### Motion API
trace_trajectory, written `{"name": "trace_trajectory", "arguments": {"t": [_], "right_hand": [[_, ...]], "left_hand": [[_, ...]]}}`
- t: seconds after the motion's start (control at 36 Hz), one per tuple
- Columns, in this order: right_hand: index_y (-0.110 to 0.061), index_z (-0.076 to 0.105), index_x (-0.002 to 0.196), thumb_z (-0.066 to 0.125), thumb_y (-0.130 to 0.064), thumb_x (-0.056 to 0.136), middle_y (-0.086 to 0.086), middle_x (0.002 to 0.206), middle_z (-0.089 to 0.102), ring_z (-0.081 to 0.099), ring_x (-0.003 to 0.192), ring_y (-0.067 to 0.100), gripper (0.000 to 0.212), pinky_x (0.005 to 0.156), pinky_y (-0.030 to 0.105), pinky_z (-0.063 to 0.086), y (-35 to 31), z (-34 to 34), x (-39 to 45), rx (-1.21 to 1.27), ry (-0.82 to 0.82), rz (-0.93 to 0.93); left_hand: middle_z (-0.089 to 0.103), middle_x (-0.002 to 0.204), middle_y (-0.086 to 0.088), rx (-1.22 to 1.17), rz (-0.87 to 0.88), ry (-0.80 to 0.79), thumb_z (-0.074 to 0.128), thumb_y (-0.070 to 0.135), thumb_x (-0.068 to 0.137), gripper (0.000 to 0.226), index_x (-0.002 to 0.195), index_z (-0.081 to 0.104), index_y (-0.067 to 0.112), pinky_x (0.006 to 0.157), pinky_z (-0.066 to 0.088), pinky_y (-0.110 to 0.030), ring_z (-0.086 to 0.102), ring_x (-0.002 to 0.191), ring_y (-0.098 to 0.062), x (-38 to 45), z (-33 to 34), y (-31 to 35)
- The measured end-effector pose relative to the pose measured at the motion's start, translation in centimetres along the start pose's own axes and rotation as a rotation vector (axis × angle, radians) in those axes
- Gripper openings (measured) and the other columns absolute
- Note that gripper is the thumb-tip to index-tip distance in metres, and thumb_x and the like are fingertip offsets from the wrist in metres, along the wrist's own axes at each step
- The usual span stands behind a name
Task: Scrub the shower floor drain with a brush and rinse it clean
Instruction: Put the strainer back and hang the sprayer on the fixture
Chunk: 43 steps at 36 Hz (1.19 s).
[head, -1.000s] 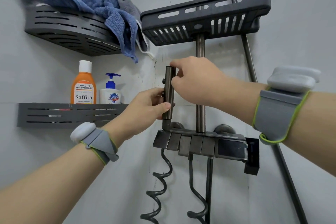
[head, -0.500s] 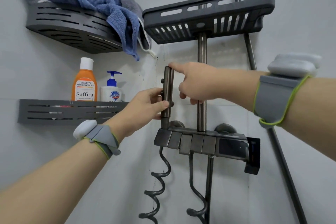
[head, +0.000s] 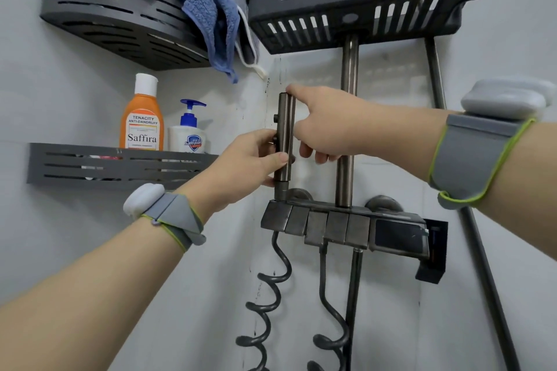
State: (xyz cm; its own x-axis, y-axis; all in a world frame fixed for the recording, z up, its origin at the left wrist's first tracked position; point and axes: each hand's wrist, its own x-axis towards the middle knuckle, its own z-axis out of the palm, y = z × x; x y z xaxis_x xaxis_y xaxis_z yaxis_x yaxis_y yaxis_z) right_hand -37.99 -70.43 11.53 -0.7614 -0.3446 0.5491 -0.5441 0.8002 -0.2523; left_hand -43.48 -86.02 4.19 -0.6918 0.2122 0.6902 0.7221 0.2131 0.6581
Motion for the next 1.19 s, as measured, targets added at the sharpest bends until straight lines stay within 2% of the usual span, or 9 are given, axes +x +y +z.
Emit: {"name": "trace_trajectory", "arguments": {"t": [0.11, 0.39, 0.53, 0.61, 0.75, 0.89, 0.94, 1.11, 1.19], "right_hand": [[-0.034, 0.022, 0.15, 0.041, -0.008, 0.095, 0.011, 0.083, 0.074, 0.074, 0.073, 0.03, 0.064, 0.061, 0.041, 0.061, -0.1, 0.2, -0.4, 0.002, -0.018, -0.025], [-0.031, 0.018, 0.151, 0.041, -0.009, 0.094, 0.013, 0.083, 0.074, 0.067, 0.06, 0.025, 0.065, 0.061, 0.04, 0.061, 0.1, 0.3, -0.5, -0.01, -0.014, -0.014], [-0.016, 0.029, 0.147, 0.042, -0.01, 0.095, 0.016, 0.086, 0.074, 0.067, 0.062, 0.026, 0.054, 0.061, 0.039, 0.06, 0.1, 0.4, 0.0, 0.004, -0.021, 0.017], [-0.018, 0.027, 0.144, 0.044, -0.011, 0.095, 0.021, 0.093, 0.073, 0.06, 0.059, 0.026, 0.052, 0.053, 0.031, 0.051, 0.2, 0.8, -0.2, -0.003, -0.076, 0.038], [-0.027, 0.023, 0.149, 0.041, -0.01, 0.095, 0.016, 0.09, 0.073, 0.061, 0.059, 0.025, 0.06, 0.052, 0.026, 0.052, 0.3, 0.6, -0.3, -0.028, -0.043, 0.026], [-0.028, 0.029, 0.149, 0.04, -0.009, 0.092, 0.005, 0.083, 0.067, 0.069, 0.062, 0.022, 0.061, 0.053, 0.03, 0.059, 0.6, 0.3, -0.7, -0.114, 0.039, -0.005], [-0.028, 0.032, 0.149, 0.039, -0.009, 0.091, -0.002, 0.086, 0.059, 0.068, 0.068, 0.02, 0.061, 0.052, 0.027, 0.057, 0.9, 0.2, -0.7, -0.137, 0.083, -0.031], [-0.022, 0.036, 0.144, 0.04, -0.009, 0.092, 0.01, 0.116, 0.062, 0.062, 0.085, 0.023, 0.054, 0.066, 0.03, 0.054, 0.8, 0.1, -1.1, -0.196, 0.06, -0.034], [-0.027, 0.017, 0.156, 0.038, -0.008, 0.095, 0.011, 0.124, 0.06, 0.067, 0.079, 0.024, 0.066, 0.066, 0.034, 0.06, 0.5, -0.2, -1.7, -0.179, -0.004, -0.005]], "left_hand": [[0.071, 0.11, -0.012, 0.015, -0.001, 0.004, 0.056, 0.006, 0.099, 0.029, 0.126, 0.06, 0.014, 0.079, 0.062, -0.039, 0.069, 0.103, -0.021, -0.3, -0.3, -0.2], [0.072, 0.108, -0.01, 0.03, -0.015, -0.01, 0.055, 0.007, 0.1, 0.028, 0.126, 0.061, 0.014, 0.075, 0.061, -0.034, 0.069, 0.103, -0.022, -0.1, -0.1, 0.1], [0.066, 0.113, -0.024, 0.025, -0.061, -0.073, 0.055, 0.004, 0.099, 0.028, 0.125, 0.06, 0.012, 0.076, 0.061, -0.039, 0.069, 0.1, -0.027, -0.5, -0.2, 0.1], [0.064, 0.115, -0.027, 0.03, -0.038, -0.057, 0.055, 0.005, 0.099, 0.028, 0.127, 0.059, 0.011, 0.071, 0.059, -0.03, 0.068, 0.1, -0.023, -1.0, 0.0, -0.4], [0.072, 0.108, -0.012, -0.049, -0.045, -0.027, 0.055, 0.006, 0.1, 0.028, 0.126, 0.059, 0.014, 0.07, 0.059, -0.028, 0.069, 0.103, -0.018, -1.3, 0.3, -0.7], [0.072, 0.109, -0.014, -0.082, -0.039, -0.031, 0.054, 0.006, 0.1, 0.031, 0.13, 0.056, 0.013, 0.074, 0.06, -0.03, 0.069, 0.103, -0.02, -1.4, 0.4, -1.1], [0.073, 0.107, -0.012, -0.075, -0.028, -0.023, 0.053, 0.007, 0.101, 0.032, 0.132, 0.055, 0.014, 0.079, 0.061, -0.033, 0.069, 0.102, -0.021, -1.4, 0.5, -1.3], [0.074, 0.106, -0.01, -0.073, -0.049, -0.014, 0.052, 0.008, 0.101, 0.032, 0.133, 0.055, 0.014, 0.08, 0.06, -0.033, 0.07, 0.1, -0.02, -1.6, 0.8, -1.2], [0.076, 0.103, -0.004, -0.087, -0.069, 0.042, 0.053, 0.01, 0.102, 0.031, 0.132, 0.056, 0.015, 0.078, 0.061, -0.031, 0.07, 0.102, -0.019, -1.8, 1.2, -1.0]]}}
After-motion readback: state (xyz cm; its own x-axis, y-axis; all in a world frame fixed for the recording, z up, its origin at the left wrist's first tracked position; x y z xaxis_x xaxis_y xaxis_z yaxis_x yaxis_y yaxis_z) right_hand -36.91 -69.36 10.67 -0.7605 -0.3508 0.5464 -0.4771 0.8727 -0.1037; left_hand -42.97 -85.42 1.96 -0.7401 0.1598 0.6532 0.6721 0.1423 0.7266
